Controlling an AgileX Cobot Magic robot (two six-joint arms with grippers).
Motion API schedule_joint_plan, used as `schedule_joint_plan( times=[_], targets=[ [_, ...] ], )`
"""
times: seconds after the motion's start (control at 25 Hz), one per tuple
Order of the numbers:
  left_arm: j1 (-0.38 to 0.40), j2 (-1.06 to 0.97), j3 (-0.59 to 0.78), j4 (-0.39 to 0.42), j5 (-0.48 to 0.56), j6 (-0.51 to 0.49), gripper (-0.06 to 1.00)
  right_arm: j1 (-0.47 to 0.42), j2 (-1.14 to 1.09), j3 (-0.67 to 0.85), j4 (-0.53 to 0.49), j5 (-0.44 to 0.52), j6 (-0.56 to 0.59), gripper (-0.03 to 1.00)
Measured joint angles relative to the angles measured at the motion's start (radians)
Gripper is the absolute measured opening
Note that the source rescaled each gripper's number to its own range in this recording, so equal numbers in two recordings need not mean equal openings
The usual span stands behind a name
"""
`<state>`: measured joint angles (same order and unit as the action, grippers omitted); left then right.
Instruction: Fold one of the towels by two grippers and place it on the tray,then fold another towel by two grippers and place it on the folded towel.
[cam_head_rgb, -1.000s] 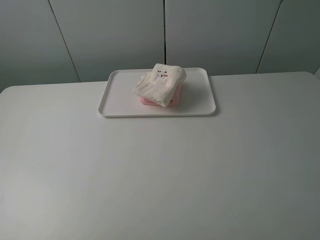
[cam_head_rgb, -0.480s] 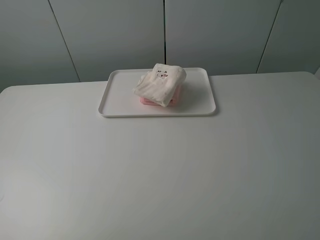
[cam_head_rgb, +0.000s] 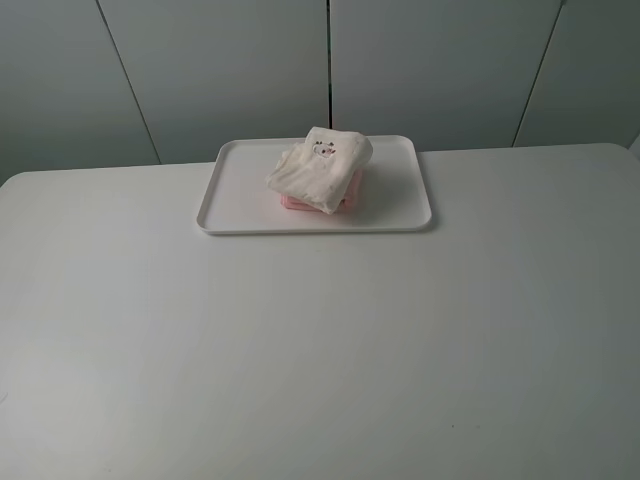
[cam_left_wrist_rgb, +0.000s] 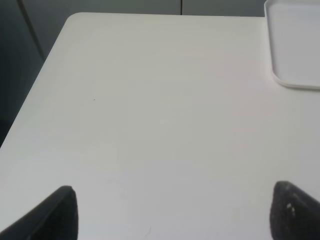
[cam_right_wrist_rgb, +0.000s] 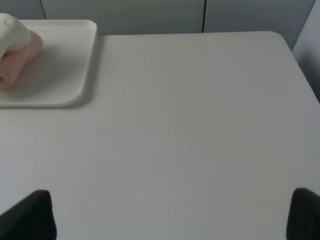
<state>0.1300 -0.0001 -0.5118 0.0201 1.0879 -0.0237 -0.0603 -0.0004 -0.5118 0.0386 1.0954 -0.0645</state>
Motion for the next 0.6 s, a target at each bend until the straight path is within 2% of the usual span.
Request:
schedule_joint_plan(
  times=[0.2,0.6],
  targets=[
    [0.0,0.0,0.0,0.0,0.0,0.0,0.99,0.0,0.0,0.0,0.106,0.004,-0.149,1.0],
    [0.0,0.0,0.0,0.0,0.0,0.0,0.99,0.0,0.0,0.0,0.115,0.008,-0.175,1.0]
  ],
)
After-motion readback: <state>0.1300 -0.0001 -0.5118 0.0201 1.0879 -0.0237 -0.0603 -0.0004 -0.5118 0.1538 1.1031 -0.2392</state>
